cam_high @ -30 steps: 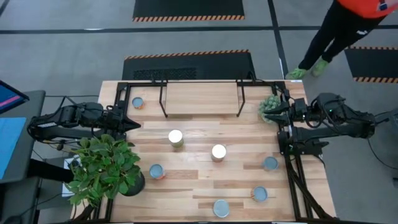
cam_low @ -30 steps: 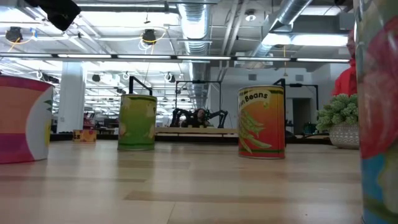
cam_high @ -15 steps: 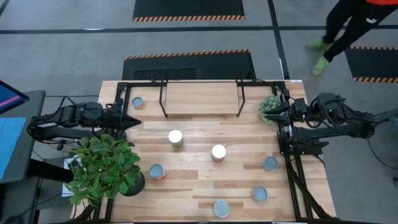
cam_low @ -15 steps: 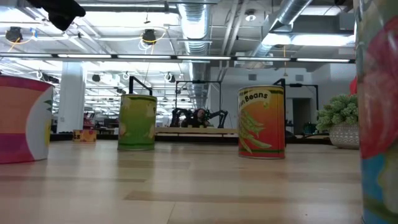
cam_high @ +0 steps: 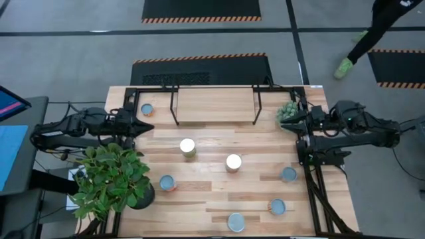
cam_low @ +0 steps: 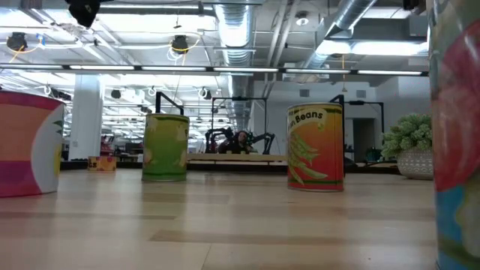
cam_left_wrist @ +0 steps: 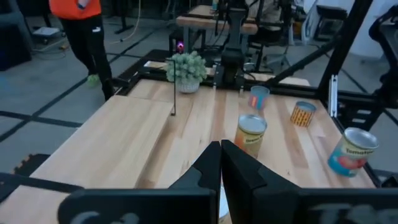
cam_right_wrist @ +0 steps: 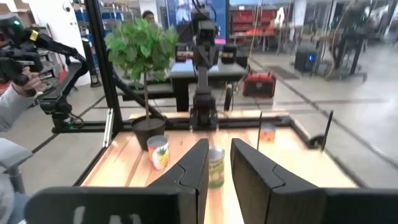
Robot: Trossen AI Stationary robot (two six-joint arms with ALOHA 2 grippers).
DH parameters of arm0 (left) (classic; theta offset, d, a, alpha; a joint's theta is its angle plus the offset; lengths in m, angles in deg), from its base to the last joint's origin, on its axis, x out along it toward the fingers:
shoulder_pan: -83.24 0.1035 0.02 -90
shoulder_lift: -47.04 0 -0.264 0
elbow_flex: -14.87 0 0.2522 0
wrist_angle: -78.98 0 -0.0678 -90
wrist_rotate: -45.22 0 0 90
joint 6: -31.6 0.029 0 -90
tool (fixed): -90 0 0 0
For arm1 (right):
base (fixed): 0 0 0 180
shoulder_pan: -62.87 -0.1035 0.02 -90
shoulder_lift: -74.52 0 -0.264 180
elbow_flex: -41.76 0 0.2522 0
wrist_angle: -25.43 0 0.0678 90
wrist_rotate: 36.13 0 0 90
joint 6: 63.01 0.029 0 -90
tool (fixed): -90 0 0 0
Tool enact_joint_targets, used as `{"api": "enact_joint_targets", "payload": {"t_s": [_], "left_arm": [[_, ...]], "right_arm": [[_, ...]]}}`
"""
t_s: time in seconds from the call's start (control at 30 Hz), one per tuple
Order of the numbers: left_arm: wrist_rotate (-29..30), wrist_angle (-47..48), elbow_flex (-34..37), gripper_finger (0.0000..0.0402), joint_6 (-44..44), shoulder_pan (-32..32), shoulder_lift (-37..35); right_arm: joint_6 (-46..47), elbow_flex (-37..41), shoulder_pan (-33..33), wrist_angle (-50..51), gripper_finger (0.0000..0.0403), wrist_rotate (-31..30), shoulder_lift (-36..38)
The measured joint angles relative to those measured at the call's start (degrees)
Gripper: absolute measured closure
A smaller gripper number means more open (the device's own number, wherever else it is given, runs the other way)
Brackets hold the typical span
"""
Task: Pick and place cans onto a shelf
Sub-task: Put the canned oranges on the shelf
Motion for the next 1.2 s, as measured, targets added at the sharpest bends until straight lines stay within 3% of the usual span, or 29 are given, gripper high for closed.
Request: {"api": "enact_joint_targets", "payload": {"t_s": [0.2, 0.4, 0.6, 0.77, 0.93, 1.2], "left_arm": [[-0.3, -12.6, 7.2, 0.0401, -1.5, 0.0, 0.0], [-1.5, -27.8, 15.8, 0.0401, 0.8, 0.0, 0.0], [-0.7, -30.8, 19.1, 0.0401, 2.7, 0.0, 0.0], [9.7, -31.5, 19.9, 0.0401, 5.4, 0.0, 0.0], [21.1, -35.4, 20.1, 0.0401, 6.2, 0.0, 0.9], [23.8, -30.5, 20.1, 0.0401, 5.7, 0.0, 0.7]], "right_arm": [[0.6, 3.5, 0.0, -1.3, 0.0308, -0.1, -1.0], [0.4, 7.5, 0.0, -9.5, 0.0308, -3.6, -4.7], [-5.4, 8.4, 0.1, -18.1, 0.0308, -4.7, -11.3], [-8.4, 8.3, 0.1, -22.2, 0.0308, -4.7, -17.1], [-2.4, 8.4, 0.0, -20.2, 0.0308, -4.6, -22.7], [-3.5, 8.4, 0.0, -23.0, 0.0308, -4.5, -31.2]]}}
